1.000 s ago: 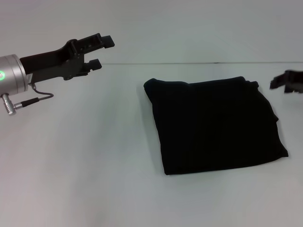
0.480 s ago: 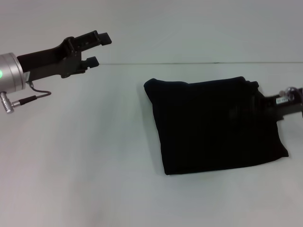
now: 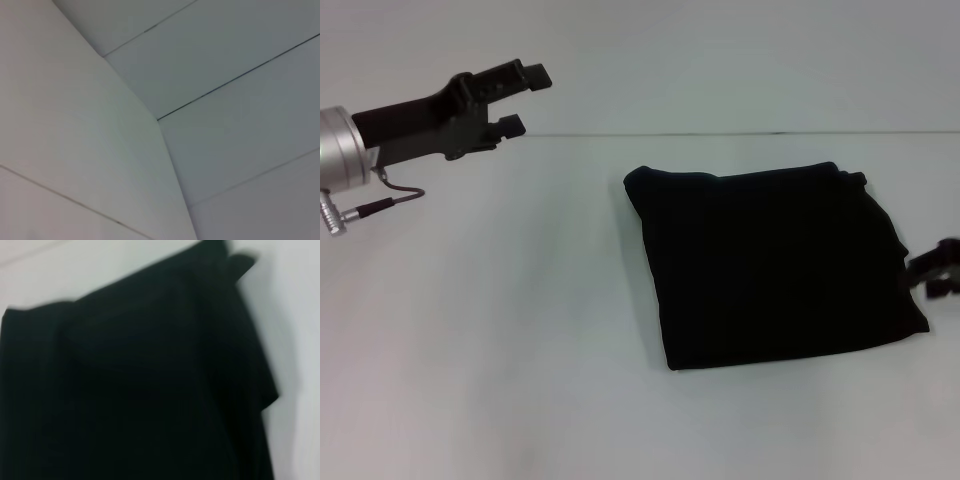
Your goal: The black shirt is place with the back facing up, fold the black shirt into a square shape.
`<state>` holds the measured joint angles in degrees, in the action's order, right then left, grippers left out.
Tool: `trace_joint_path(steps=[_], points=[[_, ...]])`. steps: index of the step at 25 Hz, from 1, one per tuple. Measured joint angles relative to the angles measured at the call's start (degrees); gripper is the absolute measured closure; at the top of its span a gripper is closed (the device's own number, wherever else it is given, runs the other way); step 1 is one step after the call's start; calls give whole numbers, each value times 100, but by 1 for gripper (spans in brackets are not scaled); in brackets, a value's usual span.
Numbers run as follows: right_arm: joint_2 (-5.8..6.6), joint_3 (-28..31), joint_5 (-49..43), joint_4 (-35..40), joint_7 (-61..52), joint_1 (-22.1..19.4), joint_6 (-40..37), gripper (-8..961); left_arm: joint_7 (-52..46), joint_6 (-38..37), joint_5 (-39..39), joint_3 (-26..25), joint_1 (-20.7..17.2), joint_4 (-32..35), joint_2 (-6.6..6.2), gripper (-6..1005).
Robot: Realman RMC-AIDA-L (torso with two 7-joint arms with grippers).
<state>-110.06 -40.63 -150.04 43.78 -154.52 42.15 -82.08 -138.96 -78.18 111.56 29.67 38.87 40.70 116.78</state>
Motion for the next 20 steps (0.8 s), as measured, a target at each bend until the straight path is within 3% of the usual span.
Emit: trace_joint_path(steps=[5, 9, 13, 16, 20], points=[[83, 657, 908, 464, 580, -159, -55, 443, -326, -560, 757, 132, 54, -25, -26, 52], [317, 1106, 1713, 208, 1063, -142, 26, 436, -609, -1305, 1355, 201, 46, -235, -11, 55], [574, 1130, 1893, -10, 1034, -56, 165, 428, -717, -1524, 1541, 309, -57, -566, 89, 58], [624, 1152, 1919, -67, 969, 19, 251, 317, -764, -1043, 1585, 480, -111, -998, 218, 105], [627, 1158, 1942, -69, 949, 111, 244, 166, -765, -680, 1583, 469, -113, -1263, 297, 173]])
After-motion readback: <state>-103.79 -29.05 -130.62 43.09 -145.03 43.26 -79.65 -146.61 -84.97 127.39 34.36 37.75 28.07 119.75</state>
